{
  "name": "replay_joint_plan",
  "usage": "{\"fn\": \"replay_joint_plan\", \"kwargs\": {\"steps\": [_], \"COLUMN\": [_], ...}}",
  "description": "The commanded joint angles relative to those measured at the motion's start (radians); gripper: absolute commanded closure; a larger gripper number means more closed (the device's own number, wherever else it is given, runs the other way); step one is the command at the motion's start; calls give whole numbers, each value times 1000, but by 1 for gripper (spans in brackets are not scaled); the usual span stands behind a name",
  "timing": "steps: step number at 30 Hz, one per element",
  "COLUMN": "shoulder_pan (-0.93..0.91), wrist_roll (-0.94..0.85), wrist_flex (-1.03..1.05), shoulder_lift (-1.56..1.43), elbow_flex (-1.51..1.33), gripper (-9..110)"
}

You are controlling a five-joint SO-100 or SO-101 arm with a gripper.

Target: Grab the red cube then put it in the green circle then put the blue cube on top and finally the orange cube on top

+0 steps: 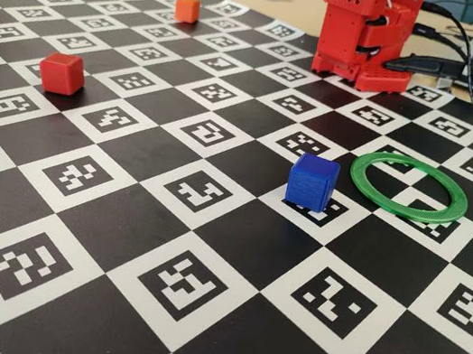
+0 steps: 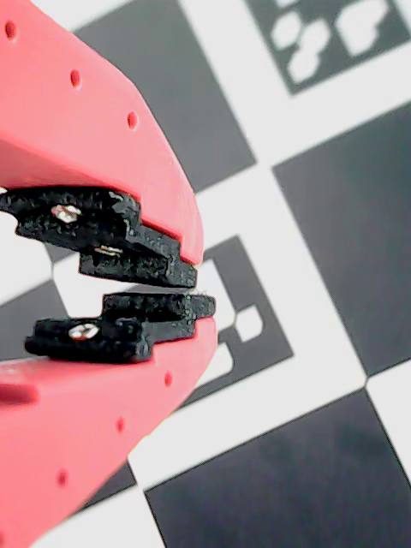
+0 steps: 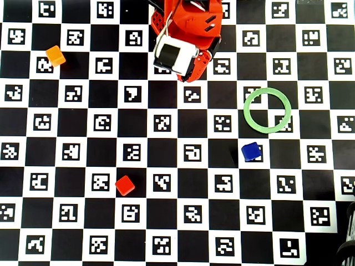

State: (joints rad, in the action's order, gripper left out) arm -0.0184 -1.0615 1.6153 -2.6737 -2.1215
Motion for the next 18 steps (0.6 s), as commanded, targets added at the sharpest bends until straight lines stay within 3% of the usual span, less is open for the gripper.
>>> {"fn": "replay_joint_plan", "kwargs": {"steps": [1, 9, 18], "shoulder_pan": [-11, -83, -230], "wrist_roll": [94, 265, 506], "wrist_flex": [34, 129, 101], "shoulder_lift": [186, 603, 925], "elbow_flex": [238, 594, 904], "gripper": [107, 101, 84]}}
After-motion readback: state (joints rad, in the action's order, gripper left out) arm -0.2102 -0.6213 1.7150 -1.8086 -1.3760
